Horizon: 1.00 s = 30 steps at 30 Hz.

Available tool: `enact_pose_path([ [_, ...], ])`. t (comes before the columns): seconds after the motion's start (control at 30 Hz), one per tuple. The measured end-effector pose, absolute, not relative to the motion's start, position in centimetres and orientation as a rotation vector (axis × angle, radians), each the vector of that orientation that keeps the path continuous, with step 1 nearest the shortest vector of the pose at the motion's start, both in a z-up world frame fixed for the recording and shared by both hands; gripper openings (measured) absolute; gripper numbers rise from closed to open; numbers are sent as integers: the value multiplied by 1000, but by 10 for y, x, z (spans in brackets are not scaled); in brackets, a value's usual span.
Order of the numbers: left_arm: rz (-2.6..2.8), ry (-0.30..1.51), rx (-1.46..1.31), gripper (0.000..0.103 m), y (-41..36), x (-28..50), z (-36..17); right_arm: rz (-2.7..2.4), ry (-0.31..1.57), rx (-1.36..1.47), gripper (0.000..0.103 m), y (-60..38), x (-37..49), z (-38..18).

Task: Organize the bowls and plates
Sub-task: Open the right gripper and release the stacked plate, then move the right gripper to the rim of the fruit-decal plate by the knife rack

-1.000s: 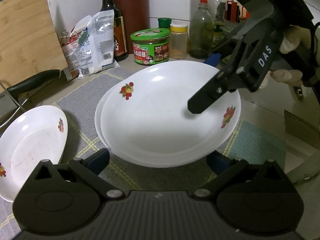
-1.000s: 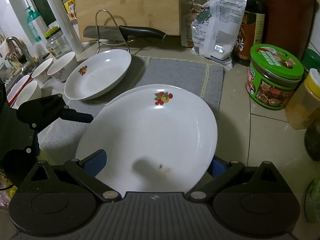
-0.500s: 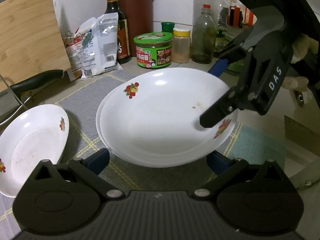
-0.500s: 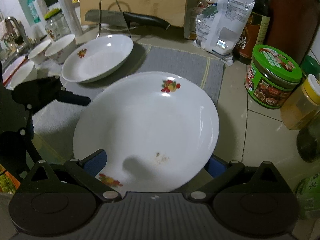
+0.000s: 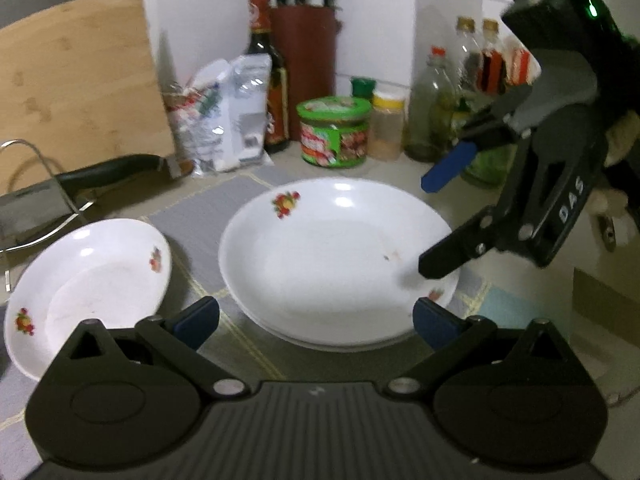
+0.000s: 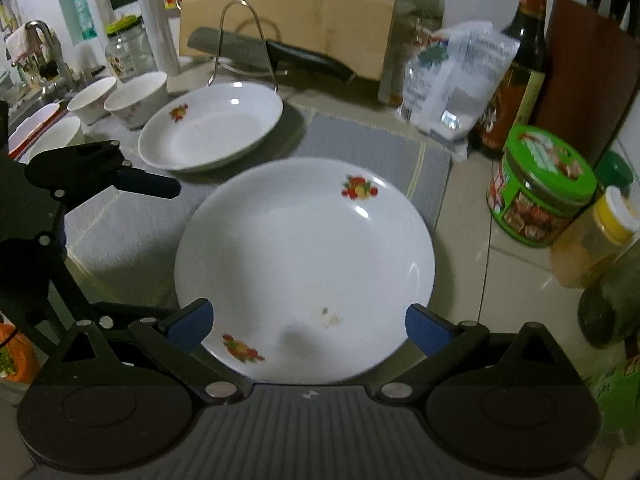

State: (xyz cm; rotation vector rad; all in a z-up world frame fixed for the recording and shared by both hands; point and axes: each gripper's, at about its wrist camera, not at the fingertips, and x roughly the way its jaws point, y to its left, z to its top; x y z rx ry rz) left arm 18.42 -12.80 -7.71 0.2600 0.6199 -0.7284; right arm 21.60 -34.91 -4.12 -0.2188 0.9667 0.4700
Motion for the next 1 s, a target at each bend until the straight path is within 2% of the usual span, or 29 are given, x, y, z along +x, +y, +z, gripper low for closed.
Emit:
enact_pose_path([
  [0.43,-408,661,109,102,-91,172,-68,487,816,-250,103,-329,219,-37],
  [1.0,-106,768,80,102,-58,163,-85,641,808,-218,103,-293,246,-45],
])
